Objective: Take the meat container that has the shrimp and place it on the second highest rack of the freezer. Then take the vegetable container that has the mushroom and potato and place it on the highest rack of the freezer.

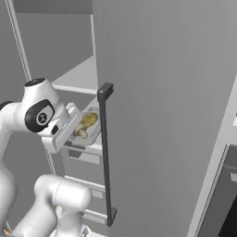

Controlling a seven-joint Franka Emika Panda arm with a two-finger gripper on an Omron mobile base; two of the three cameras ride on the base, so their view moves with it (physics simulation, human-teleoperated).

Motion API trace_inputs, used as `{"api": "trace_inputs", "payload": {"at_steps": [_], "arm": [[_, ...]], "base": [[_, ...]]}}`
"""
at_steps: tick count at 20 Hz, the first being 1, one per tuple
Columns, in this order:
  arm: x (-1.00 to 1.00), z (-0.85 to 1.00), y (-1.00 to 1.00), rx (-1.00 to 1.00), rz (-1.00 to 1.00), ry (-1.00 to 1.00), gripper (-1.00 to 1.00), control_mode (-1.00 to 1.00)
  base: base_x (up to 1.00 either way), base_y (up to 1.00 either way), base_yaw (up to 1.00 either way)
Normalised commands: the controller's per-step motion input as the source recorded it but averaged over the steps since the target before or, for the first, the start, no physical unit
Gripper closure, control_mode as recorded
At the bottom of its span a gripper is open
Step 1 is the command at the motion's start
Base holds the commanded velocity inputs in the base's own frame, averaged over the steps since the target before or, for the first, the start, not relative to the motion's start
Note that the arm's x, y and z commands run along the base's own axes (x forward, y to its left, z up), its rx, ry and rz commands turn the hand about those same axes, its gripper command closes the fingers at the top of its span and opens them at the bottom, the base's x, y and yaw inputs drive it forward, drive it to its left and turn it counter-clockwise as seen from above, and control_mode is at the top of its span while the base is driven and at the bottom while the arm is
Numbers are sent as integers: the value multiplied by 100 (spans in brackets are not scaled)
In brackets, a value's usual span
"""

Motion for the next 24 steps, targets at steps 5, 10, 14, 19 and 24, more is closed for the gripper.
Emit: {"api": "trace_inputs", "payload": {"at_steps": [5,10,14,19,24], "arm": [[0,0,0,0,0,0,100,100],[0,0,0,0,0,0,100,100],[0,0,0,0,0,0,100,-100],[-17,26,-7,0,0,-6,100,-100],[-14,64,0,0,0,-6,100,-100]], "base": [[58,0,0],[8,0,0],[0,0,0],[0,0,0],[0,0,0]]}}
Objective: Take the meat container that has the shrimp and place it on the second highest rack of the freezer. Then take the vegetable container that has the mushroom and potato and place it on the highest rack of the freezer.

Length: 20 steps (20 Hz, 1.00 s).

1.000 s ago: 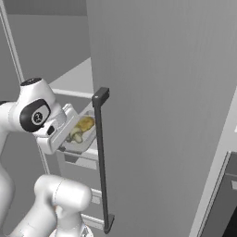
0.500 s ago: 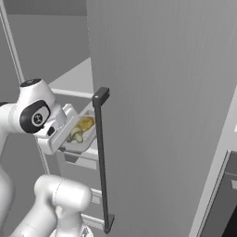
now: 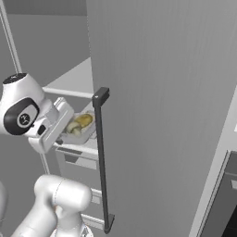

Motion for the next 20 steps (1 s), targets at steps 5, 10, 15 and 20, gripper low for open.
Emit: {"api": "trace_inputs", "payload": {"at_steps": [5,10,15,20], "arm": [[-12,47,0,0,0,-12,100,-100],[-23,32,5,0,2,-19,100,-100],[4,28,21,0,8,-25,100,-100],[31,26,18,2,8,-21,100,-100]], "base": [[0,0,0],[0,0,0],[0,0,0],[0,0,0]]}}
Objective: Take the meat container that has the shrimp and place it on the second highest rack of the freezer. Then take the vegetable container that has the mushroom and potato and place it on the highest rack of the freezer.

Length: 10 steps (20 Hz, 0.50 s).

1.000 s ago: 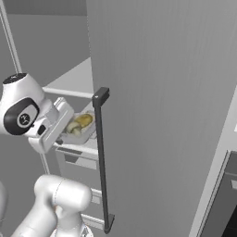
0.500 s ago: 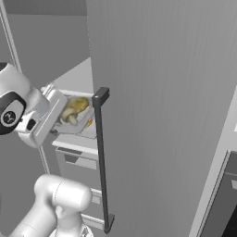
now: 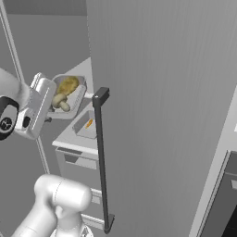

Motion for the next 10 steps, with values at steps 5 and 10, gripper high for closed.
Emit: {"api": "trace_inputs", "payload": {"at_steps": [5,10], "arm": [[91,19,11,5,0,-5,100,-100],[100,2,5,4,0,0,100,-100]], "base": [[0,0,0],[0,0,0]]}}
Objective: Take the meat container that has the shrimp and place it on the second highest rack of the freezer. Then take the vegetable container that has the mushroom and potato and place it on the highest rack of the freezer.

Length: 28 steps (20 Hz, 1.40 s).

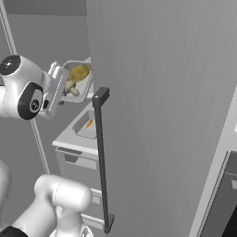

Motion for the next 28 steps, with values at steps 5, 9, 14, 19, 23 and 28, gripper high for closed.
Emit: {"api": "trace_inputs", "payload": {"at_steps": [5,9,14,19,23,28], "arm": [[100,0,0,2,0,0,100,-100],[100,0,0,0,0,0,100,-100],[99,-11,4,0,0,0,100,-100],[81,-30,1,0,0,0,100,-100],[55,-29,0,0,0,0,100,-100],[49,-24,0,0,0,-4,100,-100]], "base": [[0,0,0],[0,0,0],[0,0,0],[0,0,0],[0,0,0],[0,0,0]]}}
